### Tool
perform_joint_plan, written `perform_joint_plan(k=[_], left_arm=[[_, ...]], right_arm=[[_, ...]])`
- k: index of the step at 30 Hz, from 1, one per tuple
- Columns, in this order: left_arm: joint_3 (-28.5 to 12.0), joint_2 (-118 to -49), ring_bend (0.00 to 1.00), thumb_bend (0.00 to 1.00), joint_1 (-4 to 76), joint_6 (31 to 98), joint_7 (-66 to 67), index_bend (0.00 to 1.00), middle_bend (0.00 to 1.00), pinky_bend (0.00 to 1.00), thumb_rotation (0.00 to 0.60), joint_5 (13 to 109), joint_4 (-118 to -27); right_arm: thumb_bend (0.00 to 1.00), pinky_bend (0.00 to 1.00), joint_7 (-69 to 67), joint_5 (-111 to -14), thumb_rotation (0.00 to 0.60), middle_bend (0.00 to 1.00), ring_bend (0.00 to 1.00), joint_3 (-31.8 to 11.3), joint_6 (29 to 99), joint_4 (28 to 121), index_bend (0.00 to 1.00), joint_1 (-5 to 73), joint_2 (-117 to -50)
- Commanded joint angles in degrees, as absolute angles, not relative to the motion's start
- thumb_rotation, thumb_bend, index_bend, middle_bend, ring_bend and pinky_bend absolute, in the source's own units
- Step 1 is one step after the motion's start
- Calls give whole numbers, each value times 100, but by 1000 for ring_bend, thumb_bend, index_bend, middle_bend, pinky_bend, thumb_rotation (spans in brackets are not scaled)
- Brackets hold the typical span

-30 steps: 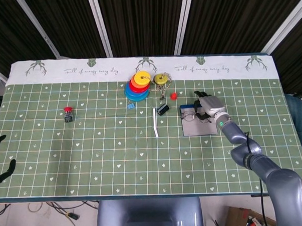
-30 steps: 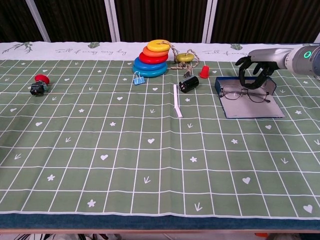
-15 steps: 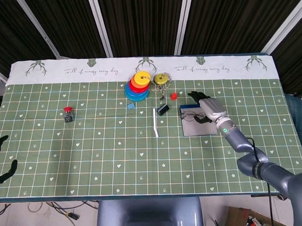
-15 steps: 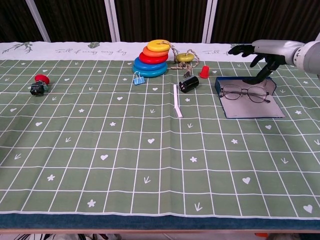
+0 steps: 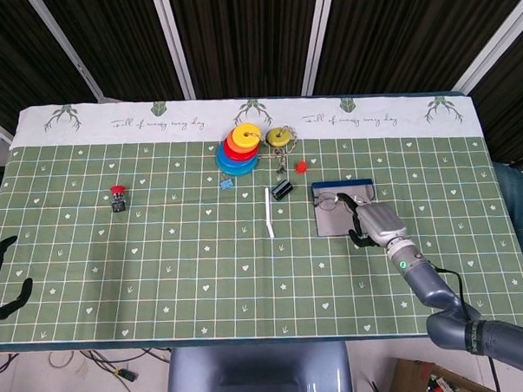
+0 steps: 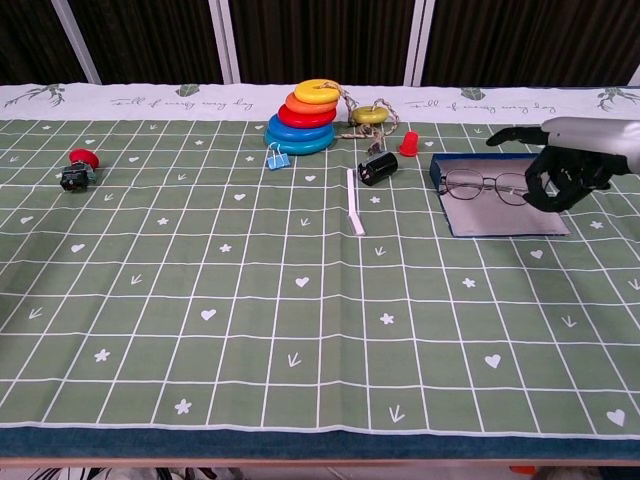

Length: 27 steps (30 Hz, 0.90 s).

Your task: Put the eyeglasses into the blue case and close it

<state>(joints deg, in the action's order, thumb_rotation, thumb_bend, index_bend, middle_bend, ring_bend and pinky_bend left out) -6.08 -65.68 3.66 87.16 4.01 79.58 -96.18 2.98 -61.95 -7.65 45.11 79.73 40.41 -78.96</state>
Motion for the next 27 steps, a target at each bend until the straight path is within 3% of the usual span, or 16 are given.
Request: perform_joint_plan(k=[1,13,27], left_arm=[[-601,-6560,0,342,366,8716,391,165,0,0,600,7975,-9625],[-600,-6540,0,342,371,8703,365,168,0,0,600,7980,-9634],[-605,-6552,0,341,378,8690,409,169,0,0,600,7950,-9619]], right_arm=[[630,940,879,-5603,600,752,870,-679,4426,8209,0,4077,-7937],[703,946,1775,-4334,600,766,882,-611,4366,8130,0,4372,-8280],[709,946,1932,-3945,600,766,880,-675,4298,7774,0,4576,-8523]])
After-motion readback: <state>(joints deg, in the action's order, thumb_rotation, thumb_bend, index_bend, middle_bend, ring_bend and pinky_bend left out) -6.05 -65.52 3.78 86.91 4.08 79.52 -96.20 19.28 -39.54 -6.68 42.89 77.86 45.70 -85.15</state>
